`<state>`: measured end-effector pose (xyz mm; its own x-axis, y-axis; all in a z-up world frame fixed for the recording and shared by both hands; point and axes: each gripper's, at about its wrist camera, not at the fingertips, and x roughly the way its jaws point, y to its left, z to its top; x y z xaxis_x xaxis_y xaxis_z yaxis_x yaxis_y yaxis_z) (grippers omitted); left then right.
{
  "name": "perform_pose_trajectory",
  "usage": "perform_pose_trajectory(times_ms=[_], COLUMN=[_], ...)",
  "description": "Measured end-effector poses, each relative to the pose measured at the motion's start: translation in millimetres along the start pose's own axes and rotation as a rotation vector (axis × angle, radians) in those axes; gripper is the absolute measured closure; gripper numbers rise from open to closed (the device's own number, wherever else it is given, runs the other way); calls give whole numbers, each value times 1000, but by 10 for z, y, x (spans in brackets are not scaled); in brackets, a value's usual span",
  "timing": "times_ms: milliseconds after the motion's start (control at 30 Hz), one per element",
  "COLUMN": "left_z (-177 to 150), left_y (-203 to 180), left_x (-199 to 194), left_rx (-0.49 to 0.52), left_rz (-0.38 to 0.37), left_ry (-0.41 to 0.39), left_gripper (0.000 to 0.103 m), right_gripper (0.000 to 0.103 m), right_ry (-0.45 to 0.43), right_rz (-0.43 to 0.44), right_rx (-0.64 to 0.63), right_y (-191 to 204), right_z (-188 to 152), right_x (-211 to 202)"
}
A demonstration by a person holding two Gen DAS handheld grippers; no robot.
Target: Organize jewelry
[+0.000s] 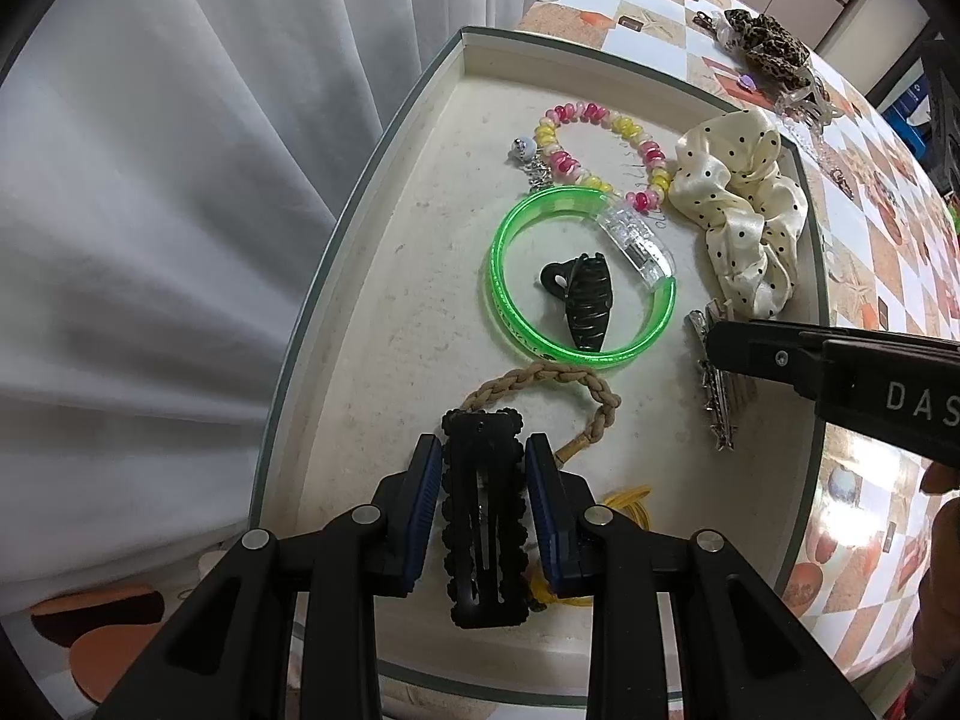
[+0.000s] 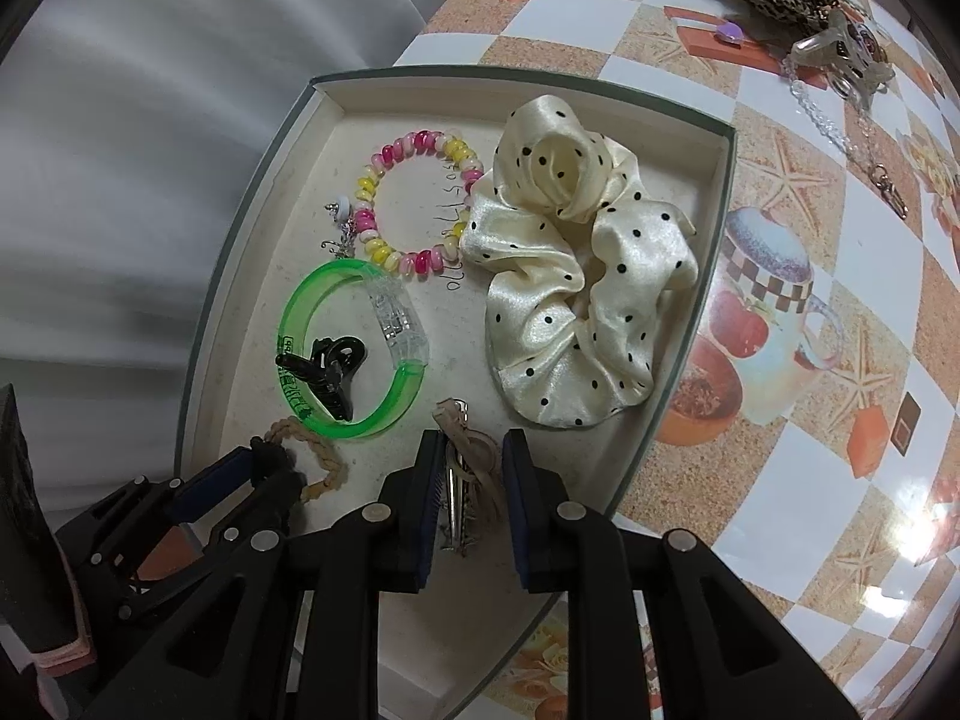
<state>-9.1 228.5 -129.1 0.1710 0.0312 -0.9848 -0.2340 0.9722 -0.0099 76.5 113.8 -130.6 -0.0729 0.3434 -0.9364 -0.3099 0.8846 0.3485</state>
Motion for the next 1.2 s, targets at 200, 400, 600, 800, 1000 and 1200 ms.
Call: perform_pose_trajectory(times_ms=[200,400,600,800,1000,1200], left_z=[-8,0,-58,-105,-151,-159], left_y=[-69,-138,-124,-97,-102,-94], left_x=[-128,-294,-419,-569,-777,-965], left_rx=[-6,-5,-17,-26,-22,-23], left_rz=[25,29,26,9,55,71], left_ry=[-51,-68,-64,-62,-94,-109], left_gripper=[9,9,9,0,0,0], right_gripper=[63,57,46,32,24,22], right_ry=[-12,-26,-34,-26,-33,-45], right_rz=[15,31,27,-8,-34,-63], right_rx=[14,23,21,28,10,-24], right_y=[-19,-18,-33,-74,-40,66], right_z=[-17,-40,-87,-211,-324,-356], right_x=[-149,-358,-536,-694,-925,-1106])
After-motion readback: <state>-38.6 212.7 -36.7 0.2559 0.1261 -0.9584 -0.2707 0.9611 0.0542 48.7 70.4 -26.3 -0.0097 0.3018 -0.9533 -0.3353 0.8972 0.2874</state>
